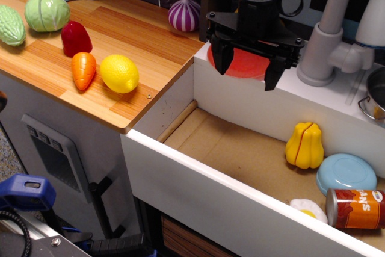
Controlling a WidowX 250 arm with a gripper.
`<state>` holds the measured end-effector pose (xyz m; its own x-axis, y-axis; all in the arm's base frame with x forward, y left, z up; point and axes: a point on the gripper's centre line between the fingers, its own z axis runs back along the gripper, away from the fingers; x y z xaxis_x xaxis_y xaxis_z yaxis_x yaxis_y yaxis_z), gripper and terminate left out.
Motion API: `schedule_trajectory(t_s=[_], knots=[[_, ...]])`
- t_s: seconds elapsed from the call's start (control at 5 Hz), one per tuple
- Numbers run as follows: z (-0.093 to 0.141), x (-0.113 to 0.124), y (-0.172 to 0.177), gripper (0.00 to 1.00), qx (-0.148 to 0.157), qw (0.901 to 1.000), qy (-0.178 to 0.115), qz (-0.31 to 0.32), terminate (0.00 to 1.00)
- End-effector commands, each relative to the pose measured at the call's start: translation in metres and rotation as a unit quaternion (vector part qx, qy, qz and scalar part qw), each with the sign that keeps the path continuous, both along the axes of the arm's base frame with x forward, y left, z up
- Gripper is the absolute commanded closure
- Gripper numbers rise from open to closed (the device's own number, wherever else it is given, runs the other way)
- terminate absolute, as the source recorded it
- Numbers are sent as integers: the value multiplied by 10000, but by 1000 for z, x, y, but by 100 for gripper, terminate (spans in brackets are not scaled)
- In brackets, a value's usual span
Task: Put lemon on plate
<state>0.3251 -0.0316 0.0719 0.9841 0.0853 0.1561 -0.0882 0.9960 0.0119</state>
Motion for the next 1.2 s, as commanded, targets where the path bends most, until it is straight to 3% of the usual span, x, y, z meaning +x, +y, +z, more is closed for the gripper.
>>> schedule_trajectory(t_s=[0.0, 0.4, 1.0], knots=[[0, 0, 0, 0, 0, 10000, 0, 0, 0], [13, 0, 61, 0, 821, 9878, 112, 1320, 0], [21, -32, 129, 0, 1223, 9683, -172, 2171, 0]])
